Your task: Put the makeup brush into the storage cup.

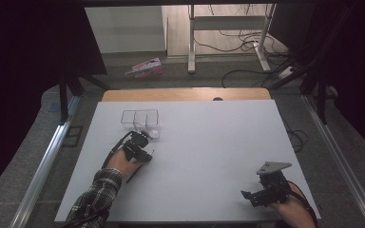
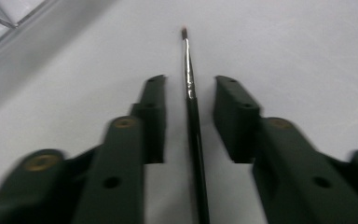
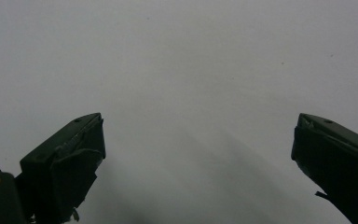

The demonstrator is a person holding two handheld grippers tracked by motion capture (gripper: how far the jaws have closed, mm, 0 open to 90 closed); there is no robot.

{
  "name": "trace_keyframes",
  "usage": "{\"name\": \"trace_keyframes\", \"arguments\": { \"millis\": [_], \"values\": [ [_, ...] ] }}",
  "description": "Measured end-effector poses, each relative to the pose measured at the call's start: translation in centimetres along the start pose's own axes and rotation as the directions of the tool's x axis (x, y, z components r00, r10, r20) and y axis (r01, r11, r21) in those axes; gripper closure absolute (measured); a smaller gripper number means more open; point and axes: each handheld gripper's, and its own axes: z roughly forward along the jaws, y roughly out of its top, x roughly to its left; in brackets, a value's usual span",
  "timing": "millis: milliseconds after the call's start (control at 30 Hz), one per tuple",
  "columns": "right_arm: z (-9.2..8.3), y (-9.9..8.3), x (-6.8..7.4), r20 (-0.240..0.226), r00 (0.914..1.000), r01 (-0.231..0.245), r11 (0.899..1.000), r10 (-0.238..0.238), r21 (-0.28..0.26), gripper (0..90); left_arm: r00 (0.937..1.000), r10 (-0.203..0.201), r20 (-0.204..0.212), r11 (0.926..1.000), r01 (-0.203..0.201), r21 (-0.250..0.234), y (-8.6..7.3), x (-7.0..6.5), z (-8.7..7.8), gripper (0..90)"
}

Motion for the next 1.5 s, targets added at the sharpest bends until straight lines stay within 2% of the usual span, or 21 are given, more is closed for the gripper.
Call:
{"name": "trace_keyframes", "arguments": {
  "millis": [67,233,567,967,1000,1300,1500],
  "values": [
    [0.0,0.0,0.0,0.001,1.0000,0.003,1.000,-0.003,0.002,2.9,0.9999,0.003,0.015,1.0000,-0.003,0.002,0.0,-0.1,0.0,83.8],
    [0.0,0.0,0.1,0.000,1.0000,0.009,1.000,-0.009,0.007,3.3,0.9999,-0.005,0.013,0.9998,0.005,0.017,0.2,-0.2,0.0,85.4],
    [0.0,0.0,0.0,0.003,1.0000,0.004,1.000,-0.004,0.002,3.1,1.0000,-0.002,0.007,0.9998,0.001,0.017,0.3,-0.3,-0.2,85.6],
    [0.0,0.0,-0.1,0.001,0.9999,-0.010,1.000,0.010,0.003,2.6,0.9997,0.008,0.025,0.9986,-0.007,-0.053,0.0,-0.3,-1.9,85.6],
    [0.0,0.0,-0.1,0.000,0.9999,-0.011,1.000,0.011,0.002,2.6,0.9997,0.018,0.019,0.9973,-0.017,-0.072,-0.1,-0.4,-2.4,85.5],
    [0.0,0.0,-0.1,-0.002,0.9999,-0.015,1.000,0.015,0.003,2.6,0.9995,0.030,0.004,0.9897,-0.030,-0.140,-0.7,-0.3,-4.0,85.5],
    [0.0,0.0,-0.1,-0.002,0.9998,-0.020,1.000,0.020,0.001,2.6,0.9997,0.025,0.004,0.9835,-0.024,-0.180,-1.2,-0.1,-4.9,85.5]
  ]
}}
